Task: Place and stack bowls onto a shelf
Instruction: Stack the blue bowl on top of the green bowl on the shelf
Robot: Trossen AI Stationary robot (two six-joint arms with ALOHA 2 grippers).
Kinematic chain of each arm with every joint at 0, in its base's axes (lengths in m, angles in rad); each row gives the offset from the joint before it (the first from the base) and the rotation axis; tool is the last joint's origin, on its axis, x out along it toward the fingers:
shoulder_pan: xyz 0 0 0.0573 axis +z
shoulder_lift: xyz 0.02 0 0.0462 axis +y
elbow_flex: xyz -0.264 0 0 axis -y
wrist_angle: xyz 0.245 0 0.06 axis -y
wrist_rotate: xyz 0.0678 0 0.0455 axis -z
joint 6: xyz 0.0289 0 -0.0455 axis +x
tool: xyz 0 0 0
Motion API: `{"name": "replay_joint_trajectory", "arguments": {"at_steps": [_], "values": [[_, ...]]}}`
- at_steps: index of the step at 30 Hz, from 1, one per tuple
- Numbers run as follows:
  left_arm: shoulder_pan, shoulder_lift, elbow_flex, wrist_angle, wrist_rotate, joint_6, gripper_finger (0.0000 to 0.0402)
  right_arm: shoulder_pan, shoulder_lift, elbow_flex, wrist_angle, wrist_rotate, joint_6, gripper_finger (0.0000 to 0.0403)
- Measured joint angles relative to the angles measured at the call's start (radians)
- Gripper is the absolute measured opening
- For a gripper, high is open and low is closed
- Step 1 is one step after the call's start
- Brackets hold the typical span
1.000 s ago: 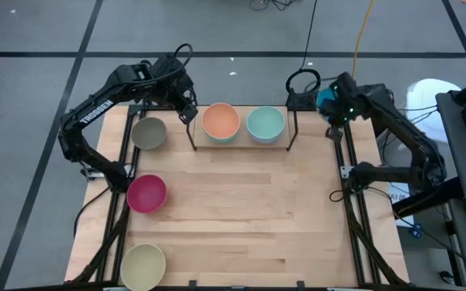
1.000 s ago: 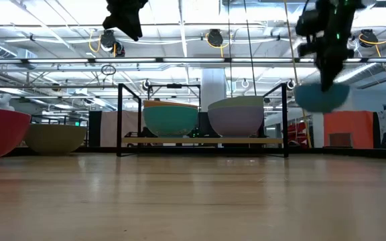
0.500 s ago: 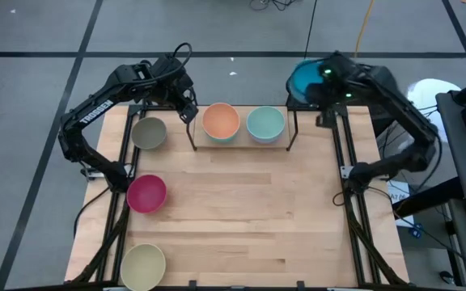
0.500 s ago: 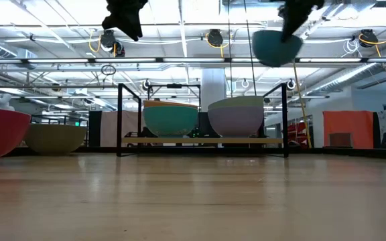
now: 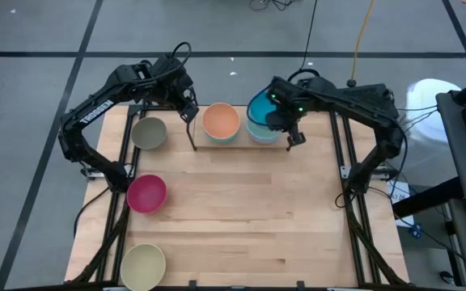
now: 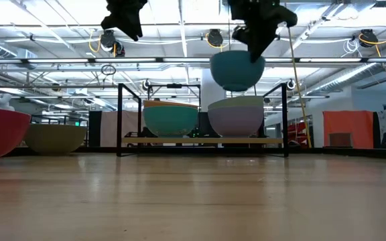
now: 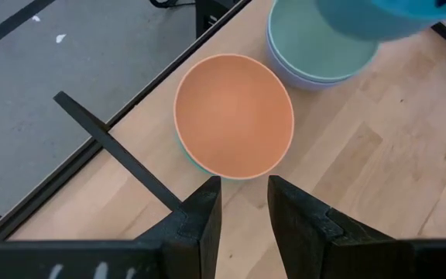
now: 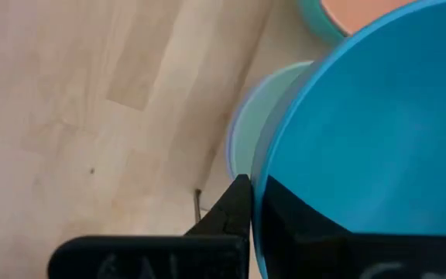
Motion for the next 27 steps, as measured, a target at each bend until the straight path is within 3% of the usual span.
{"name": "replay_joint_trajectory", "arguments": {"at_steps": [5,11,24,27], "values": [[0.000,0.000,0.000,0.000,0.000,-0.002,0.0113,-0.011,0.049,-0.001,0.008,-0.092,-0.033,0.0000],[0.000,0.000,0.000,0.000,0.000,-0.002,0.0113,-0.016,0.076,-0.034,0.031,-0.097,-0.049,0.0000],[0.000,0.000,0.000,-0.001,0.000,-0.001,0.0113,-0.023,0.083,-0.129,0.136,-0.085,-0.038,0.0001],[0.000,0.000,0.000,-0.001,0.000,-0.001,0.0113,-0.023,0.083,-0.136,0.175,-0.001,0.022,0.0010]]}}
